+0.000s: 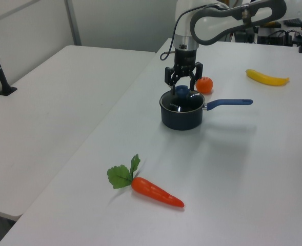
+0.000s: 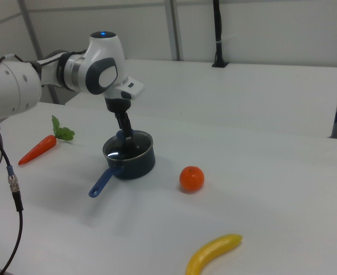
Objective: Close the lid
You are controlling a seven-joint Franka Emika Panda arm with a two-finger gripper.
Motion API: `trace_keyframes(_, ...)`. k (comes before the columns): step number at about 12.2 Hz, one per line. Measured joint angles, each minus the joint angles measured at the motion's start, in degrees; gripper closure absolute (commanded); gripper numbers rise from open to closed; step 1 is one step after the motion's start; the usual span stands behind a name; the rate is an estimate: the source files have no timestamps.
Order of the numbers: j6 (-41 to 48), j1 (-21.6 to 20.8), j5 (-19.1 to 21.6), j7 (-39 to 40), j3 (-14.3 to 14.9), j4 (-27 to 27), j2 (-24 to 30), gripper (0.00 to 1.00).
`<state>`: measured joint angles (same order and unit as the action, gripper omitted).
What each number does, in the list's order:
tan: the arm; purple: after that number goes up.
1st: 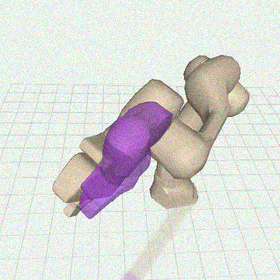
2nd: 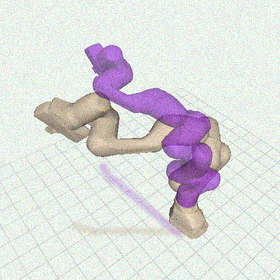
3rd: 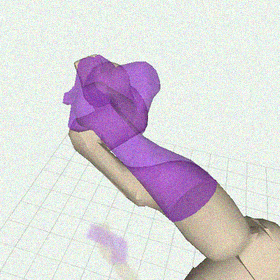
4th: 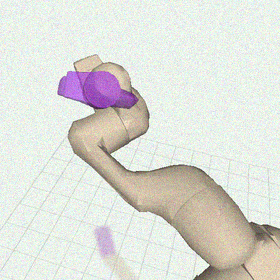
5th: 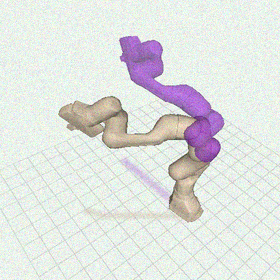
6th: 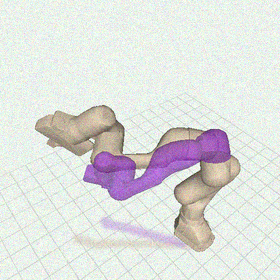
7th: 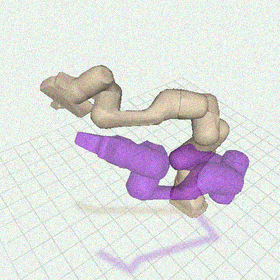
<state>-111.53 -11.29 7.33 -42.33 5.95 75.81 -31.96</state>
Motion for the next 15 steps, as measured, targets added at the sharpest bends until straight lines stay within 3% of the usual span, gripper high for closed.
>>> trace_keyframes(3,0.0,0.1,-0.1,0.6,0.4,-0.8,0.4,0.00)
trace_keyframes(7,10.3,1.5,-0.2,15.9,0.9,0.2,7.5,0.00)
trace_keyframes(12,12.9,6.3,-1.6,31.7,1.2,14.3,26.1,0.00)
trace_keyframes(15,13.2,6.7,-3.2,34.1,1.2,18.3,30.0,0.00)
